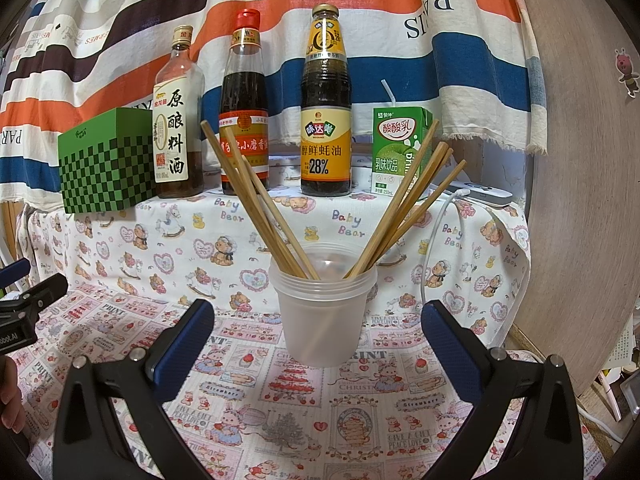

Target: Organize utensils

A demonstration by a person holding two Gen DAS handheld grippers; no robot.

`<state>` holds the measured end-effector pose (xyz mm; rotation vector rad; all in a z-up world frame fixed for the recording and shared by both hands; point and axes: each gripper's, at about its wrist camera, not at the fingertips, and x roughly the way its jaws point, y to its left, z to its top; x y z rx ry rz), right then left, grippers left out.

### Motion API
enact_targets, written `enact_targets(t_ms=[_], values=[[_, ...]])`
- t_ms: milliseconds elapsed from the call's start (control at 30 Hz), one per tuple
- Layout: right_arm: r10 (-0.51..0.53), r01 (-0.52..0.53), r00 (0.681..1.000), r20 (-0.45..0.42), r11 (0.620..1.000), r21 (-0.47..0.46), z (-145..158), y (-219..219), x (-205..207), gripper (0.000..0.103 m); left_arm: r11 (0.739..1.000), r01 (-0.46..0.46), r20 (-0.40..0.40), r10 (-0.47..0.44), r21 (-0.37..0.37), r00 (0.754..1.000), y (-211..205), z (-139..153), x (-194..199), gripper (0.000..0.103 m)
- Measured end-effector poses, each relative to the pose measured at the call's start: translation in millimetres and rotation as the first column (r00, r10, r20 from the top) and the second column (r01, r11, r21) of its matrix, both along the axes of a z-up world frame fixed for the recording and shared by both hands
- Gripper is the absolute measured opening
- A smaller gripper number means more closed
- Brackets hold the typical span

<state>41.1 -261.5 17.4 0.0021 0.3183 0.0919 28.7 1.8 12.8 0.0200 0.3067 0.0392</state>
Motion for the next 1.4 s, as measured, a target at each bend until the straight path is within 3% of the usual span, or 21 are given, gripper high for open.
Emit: enact_targets(t_ms=[1400], values=[[0.002, -0.002, 1.0, -0.002, 1.0, -0.001, -0.6, -0.3, 0.5, 0.103, 1.0, 0.009, 0.008, -0.009, 0.001, 1.0, -0.9, -0.4, -2.6, 0.103]])
